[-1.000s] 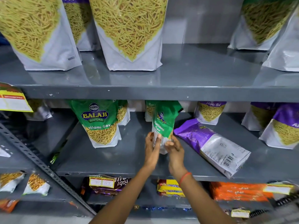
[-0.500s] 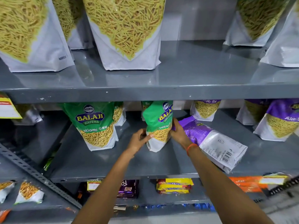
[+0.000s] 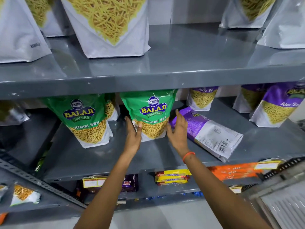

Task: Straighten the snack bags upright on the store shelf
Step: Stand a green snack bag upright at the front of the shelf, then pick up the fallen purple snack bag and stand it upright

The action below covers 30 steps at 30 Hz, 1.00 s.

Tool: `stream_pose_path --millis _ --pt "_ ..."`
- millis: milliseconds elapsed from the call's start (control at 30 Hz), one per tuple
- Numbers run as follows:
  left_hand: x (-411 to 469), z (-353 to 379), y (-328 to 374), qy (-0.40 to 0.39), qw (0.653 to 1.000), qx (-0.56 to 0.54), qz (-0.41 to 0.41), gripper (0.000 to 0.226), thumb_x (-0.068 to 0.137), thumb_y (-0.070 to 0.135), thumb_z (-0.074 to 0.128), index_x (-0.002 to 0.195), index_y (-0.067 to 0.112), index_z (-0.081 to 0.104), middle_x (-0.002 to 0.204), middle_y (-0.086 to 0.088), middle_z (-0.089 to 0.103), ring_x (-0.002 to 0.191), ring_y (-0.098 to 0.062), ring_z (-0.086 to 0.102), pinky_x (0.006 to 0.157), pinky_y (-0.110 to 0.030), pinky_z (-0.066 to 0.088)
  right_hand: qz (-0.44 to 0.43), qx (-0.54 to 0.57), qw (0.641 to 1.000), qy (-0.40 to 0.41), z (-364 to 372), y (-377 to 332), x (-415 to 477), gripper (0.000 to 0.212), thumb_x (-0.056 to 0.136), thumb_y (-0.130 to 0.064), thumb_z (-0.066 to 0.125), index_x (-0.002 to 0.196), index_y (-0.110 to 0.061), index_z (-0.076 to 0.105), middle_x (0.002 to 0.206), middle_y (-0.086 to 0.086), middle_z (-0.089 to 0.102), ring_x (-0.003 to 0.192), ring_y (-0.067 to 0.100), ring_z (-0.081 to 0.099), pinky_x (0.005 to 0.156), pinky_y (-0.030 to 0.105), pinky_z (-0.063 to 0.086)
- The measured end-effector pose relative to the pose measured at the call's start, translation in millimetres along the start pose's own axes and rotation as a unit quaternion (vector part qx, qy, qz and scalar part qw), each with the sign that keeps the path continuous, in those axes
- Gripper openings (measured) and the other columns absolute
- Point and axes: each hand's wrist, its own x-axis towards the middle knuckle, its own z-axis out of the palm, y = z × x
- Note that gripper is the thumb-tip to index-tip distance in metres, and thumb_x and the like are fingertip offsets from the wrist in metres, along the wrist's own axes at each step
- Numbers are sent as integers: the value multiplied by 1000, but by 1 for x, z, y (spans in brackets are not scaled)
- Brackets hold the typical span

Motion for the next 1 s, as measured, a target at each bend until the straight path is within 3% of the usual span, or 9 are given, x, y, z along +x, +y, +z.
stream_pose_path --millis 133,233,333,433,633,733,867,933,1000 --pt "-40 43 16 153 960 211 99 71 96 29 40 144 11 -8 157 -8 -9 145 -18 -7 119 -38 0 -121 -63 988 72 -27 3 -1 59 85 -17 52 140 -3 35 149 16 37 138 31 31 116 31 20" --pt "-60 98 37 127 960 191 162 66 95 25 41 143 13 -3 154 -1 -4 144 -13 -3 119 -24 0 -142 -205 968 0 -60 24 10 60 85 -23 53 140 -4 38 150 19 36 138 35 31 118 42 24" --pt "-67 163 48 39 990 133 27 59 96 26 41 144 3 18 156 -14 20 144 -23 20 117 -28 16 -69 -350 925 -132 -105 57 27 53 91 -33 47 138 -8 41 146 17 41 134 32 36 115 41 25" --pt "-65 210 53 -17 979 91 -182 40 93 18 47 121 -11 49 125 -35 55 115 -45 54 96 -49 46 -17 -374 909 -185 -145 91 38 50 94 -40 42 136 -12 44 143 14 46 132 33 39 110 42 32" --pt "-61 232 67 71 936 -136 -316 25 88 9 54 104 -10 59 106 -27 67 87 -40 68 77 -49 58 224 -181 928 -236 -198 117 73 55 98 -43 32 125 -1 55 139 22 51 128 37 47 106 39 35" --pt "-61 234 73 89 920 -198 -326 22 89 1 48 107 -11 56 94 -21 63 63 -28 61 61 -44 58 244 -124 932 -239 -206 125 81 33 94 -19 47 102 8 63 103 24 64 97 36 60 74 29 42" --pt "-62 236 81 101 924 -228 -289 18 91 1 47 105 -4 58 98 -19 62 79 -31 62 59 -41 58 302 63 927 -212 -215 139 79 15 91 -8 53 77 -4 57 56 2 58 47 11 53 35 15 40" --pt "-57 236 84 103 933 -232 -253 21 92 2 47 109 -2 58 97 -15 62 81 -29 62 60 -36 56 314 192 907 -203 -220 140 78 14 91 -1 51 88 2 65 63 5 70 39 6 60 36 12 46" --pt "-54 233 90 97 948 -228 -202 13 92 4 48 96 7 60 90 -10 63 73 -20 61 54 -27 55 295 277 889 -216 -226 140 85 24 92 3 47 110 9 62 93 12 69 48 6 66 50 16 55"
